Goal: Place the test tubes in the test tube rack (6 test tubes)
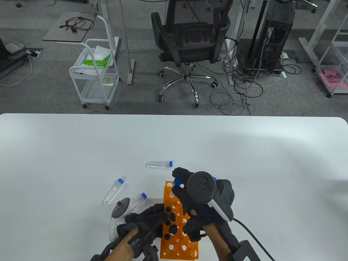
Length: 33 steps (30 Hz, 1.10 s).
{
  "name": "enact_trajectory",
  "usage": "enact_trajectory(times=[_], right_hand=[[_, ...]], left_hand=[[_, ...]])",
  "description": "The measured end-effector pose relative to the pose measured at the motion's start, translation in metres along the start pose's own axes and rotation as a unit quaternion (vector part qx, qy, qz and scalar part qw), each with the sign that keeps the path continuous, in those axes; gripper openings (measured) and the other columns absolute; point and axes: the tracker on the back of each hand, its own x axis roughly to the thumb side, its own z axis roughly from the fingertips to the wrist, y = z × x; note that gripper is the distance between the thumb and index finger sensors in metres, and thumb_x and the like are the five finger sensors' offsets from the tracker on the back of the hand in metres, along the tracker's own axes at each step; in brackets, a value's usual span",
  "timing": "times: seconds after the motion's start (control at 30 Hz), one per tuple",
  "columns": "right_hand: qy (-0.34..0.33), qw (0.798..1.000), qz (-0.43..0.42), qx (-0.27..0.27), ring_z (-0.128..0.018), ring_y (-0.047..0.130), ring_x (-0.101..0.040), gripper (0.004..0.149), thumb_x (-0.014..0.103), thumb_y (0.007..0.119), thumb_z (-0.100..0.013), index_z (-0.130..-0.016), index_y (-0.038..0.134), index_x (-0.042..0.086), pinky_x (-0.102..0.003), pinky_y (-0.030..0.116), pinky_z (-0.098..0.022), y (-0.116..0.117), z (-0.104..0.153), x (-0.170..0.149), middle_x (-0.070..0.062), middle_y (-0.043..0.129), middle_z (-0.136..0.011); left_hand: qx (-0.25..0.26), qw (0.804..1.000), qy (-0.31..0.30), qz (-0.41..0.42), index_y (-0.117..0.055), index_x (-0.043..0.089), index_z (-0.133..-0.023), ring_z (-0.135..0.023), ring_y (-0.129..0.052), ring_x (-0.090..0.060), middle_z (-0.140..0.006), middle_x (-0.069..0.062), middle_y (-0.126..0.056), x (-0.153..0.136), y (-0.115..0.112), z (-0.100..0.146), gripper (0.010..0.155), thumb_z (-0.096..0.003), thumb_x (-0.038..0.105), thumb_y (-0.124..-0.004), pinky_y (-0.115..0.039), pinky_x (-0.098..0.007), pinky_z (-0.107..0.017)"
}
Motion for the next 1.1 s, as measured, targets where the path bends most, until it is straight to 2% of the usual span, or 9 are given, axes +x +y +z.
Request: enact_trajectory(times=[0.73,1.1], right_hand=[[-0.022,0.997,0.065,0.018,-0.058,0.100,-0.014,0.059,0.040,0.093,-0.040,-0.093,0.068,0.033,-0.042,0.085,-0.047,0.038,0.006,0.005,0.003,0.087,-0.090],[-0.014,0.997,0.069,0.030,-0.055,0.101,-0.013,0.059,0.040,0.092,-0.040,-0.094,0.068,0.031,-0.041,0.087,-0.043,0.044,0.006,0.004,0.001,0.088,-0.090]], left_hand=[[0.024,1.000,-0.001,0.007,-0.059,0.006,-0.088,-0.055,-0.105,-0.026,-0.078,-0.019,-0.084,-0.001,0.001,0.000,0.048,-0.0456,0.024,-0.072,-0.095,-0.035,-0.032],[0.023,1.000,-0.004,0.009,-0.059,0.007,-0.088,-0.055,-0.105,-0.025,-0.079,-0.018,-0.084,-0.001,0.002,0.000,0.048,-0.0457,0.025,-0.072,-0.094,-0.035,-0.032]])
